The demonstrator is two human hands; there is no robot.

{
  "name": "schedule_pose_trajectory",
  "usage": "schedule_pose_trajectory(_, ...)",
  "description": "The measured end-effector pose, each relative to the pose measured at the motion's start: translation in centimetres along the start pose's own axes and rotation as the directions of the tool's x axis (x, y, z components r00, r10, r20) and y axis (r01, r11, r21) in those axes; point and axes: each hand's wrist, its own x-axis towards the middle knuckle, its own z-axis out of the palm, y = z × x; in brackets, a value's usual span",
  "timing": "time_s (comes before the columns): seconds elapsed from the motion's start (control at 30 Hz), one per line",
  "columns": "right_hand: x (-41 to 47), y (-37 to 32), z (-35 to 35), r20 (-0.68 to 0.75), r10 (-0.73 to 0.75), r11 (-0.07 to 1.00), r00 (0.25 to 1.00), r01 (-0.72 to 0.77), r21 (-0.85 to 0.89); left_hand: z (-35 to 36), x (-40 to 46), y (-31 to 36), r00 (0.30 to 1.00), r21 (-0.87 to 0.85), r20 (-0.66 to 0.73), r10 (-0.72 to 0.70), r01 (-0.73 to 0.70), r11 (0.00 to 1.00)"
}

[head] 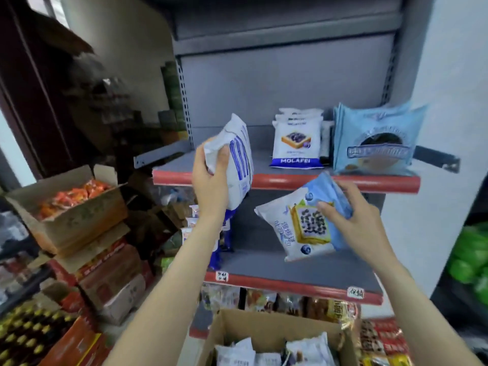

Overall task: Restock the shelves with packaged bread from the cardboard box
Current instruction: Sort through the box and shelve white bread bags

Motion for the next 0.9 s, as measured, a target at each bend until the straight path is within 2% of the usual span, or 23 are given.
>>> schedule_pose_trajectory(0.1, 2.5, -0.1, -1.1, -0.056, -0.026, 1.000, 0.998, 0.026, 0.005, 4.3, 3.5, 0.1, 0.995, 0.050, -0.012, 0.101, -0.101, 0.994)
schedule_pose_trajectory(0.2, 4.6, 0.4, -2.0, -0.109, -0.016, 1.000, 0.994, 0.018, 0.011, 8.7, 6.1, -1.6, 0.987, 0.236, 0.025, 0.160, -0.162, 0.958)
schedule_pose_trajectory(0.33, 6.3, 1.0, -2.9, -0.187, 0.002, 1.000, 0.982, 0.002, 0.023, 13.0, 8.7, -5.5, 0.993, 0.535, 0.048, 0.107, -0.116, 0.837)
schedule_pose_trajectory(0.4, 6.9, 1.3, -3.2, -0.227, 0.015, 1.000, 0.974, -0.010, 0.025, 14.4, 9.3, -7.2, 0.996, 0.615, 0.087, 0.025, -0.073, 0.785)
schedule_pose_trajectory(0.47, 7.5, 1.5, -3.5, -0.264, 0.012, 1.000, 0.964, -0.015, -0.010, 15.6, 9.6, -8.1, 0.968, 0.608, 0.211, -0.133, -0.024, 0.793)
schedule_pose_trajectory(0.57, 8.2, 1.4, -3.5, -0.265, -0.007, 0.990, 0.964, -0.030, -0.136, 15.3, 9.8, -8.4, 0.875, 0.420, 0.416, -0.247, 0.057, 0.906)
schedule_pose_trajectory(0.63, 8.6, 1.6, -3.4, -0.230, -0.007, 0.979, 0.973, -0.040, -0.199, 13.4, 10.3, -9.0, 0.825, 0.380, 0.533, -0.185, -0.038, 0.924)
schedule_pose_trajectory(0.67, 8.8, 1.8, -3.3, -0.212, -0.001, 0.978, 0.977, -0.042, -0.202, 12.4, 10.8, -9.4, 0.798, 0.448, 0.586, -0.139, -0.176, 0.876)
schedule_pose_trajectory(0.7, 9.0, 2.1, -3.3, -0.197, 0.014, 0.982, 0.980, -0.051, -0.181, 11.5, 11.3, -9.9, 0.778, 0.534, 0.619, -0.108, -0.316, 0.785)
schedule_pose_trajectory(0.73, 9.2, 2.3, -3.3, -0.186, 0.034, 0.988, 0.982, -0.061, -0.143, 10.8, 11.8, -10.3, 0.779, 0.607, 0.619, -0.099, -0.395, 0.689)
schedule_pose_trajectory(0.77, 9.4, 2.5, -3.3, -0.178, 0.051, 0.992, 0.983, -0.071, -0.108, 10.2, 12.4, -10.5, 0.793, 0.667, 0.594, -0.137, -0.389, 0.635)
schedule_pose_trajectory(0.8, 9.5, 2.5, -3.3, -0.173, 0.061, 0.993, 0.983, -0.077, -0.090, 9.8, 12.9, -10.7, 0.798, 0.700, 0.561, -0.221, -0.316, 0.640)
schedule_pose_trajectory(0.87, 9.6, 2.5, -3.5, -0.174, 0.055, 0.993, 0.983, -0.073, -0.094, 9.5, 13.9, -11.4, 0.723, 0.667, 0.555, -0.412, -0.091, 0.740)
schedule_pose_trajectory(0.9, 9.6, 2.5, -3.7, -0.183, 0.045, 0.993, 0.982, -0.064, -0.096, 9.6, 14.1, -11.8, 0.679, 0.630, 0.571, -0.462, -0.002, 0.776)
